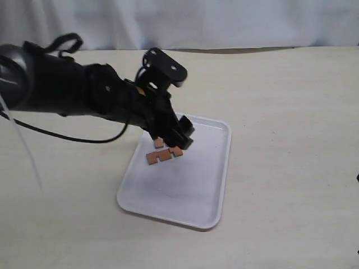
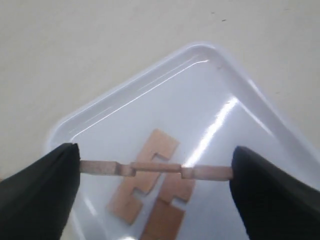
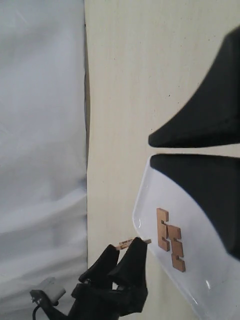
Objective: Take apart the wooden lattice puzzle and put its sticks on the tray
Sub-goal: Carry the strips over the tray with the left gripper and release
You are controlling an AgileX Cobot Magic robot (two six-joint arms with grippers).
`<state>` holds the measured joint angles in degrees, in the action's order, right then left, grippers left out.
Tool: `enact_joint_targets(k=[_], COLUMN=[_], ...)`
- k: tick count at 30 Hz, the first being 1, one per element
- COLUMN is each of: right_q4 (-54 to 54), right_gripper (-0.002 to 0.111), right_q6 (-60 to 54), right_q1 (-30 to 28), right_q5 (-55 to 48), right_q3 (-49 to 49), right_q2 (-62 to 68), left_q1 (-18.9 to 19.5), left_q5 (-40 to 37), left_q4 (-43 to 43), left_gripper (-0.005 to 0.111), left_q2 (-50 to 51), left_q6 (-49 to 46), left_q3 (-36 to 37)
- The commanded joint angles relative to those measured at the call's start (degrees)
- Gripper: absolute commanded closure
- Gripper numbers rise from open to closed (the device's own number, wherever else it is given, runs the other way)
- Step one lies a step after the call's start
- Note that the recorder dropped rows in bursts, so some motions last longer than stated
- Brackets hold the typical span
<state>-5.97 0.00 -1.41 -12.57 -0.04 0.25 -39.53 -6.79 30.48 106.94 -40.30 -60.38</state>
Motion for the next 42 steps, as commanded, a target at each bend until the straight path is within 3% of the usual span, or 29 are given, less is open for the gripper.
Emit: enact_joint_targets(k=[1,3,6,11,16,25,36,42], right_q4=[-0.2,-0.2,-0.2,-0.2,-0.2,-0.2,-0.2,-0.2], right_gripper=[0.104,0.104,0.104,0.104,0.104,0.104,0.104,0.104], right_q6=[0.0,0.0,0.0,0.0,0.0,0.0,0.0,0.0], right_q1=[0.2,0.2,0.2,0.2,0.2,0.2,0.2,0.2], right_q5=[0.4,0.4,0.4,0.4,0.4,0.4,0.4,0.4], right_q3=[0.0,0.0,0.0,0.0,0.0,0.0,0.0,0.0], right_q2=[-0.2,-0.2,-0.2,-0.2,-0.2,-0.2,-0.2,-0.2], left_q1=[-5.7,-6.8,-7.0,-7.0,-7.0,-7.0,-6.9,-1.3], left_q5=[5.9,7.2,7.6,6.4,7.4,6.4,6.3,5.1], left_q4=[-2.0,-4.0,-4.5,-4.5,-4.5,-4.5,-4.5,-2.8], left_gripper=[0.107,0.105,0.094,0.054,0.032,0.022,0.021,0.021], left_q2=[3.4,4.8,6.4,6.6,6.6,6.6,4.2,-0.3], left_q6=[-0.3,-0.3,-0.3,-0.3,-0.3,-0.3,-0.3,0.3], left_q3=[-0.5,-0.5,-0.5,-0.5,-0.5,-0.5,-0.5,-0.4])
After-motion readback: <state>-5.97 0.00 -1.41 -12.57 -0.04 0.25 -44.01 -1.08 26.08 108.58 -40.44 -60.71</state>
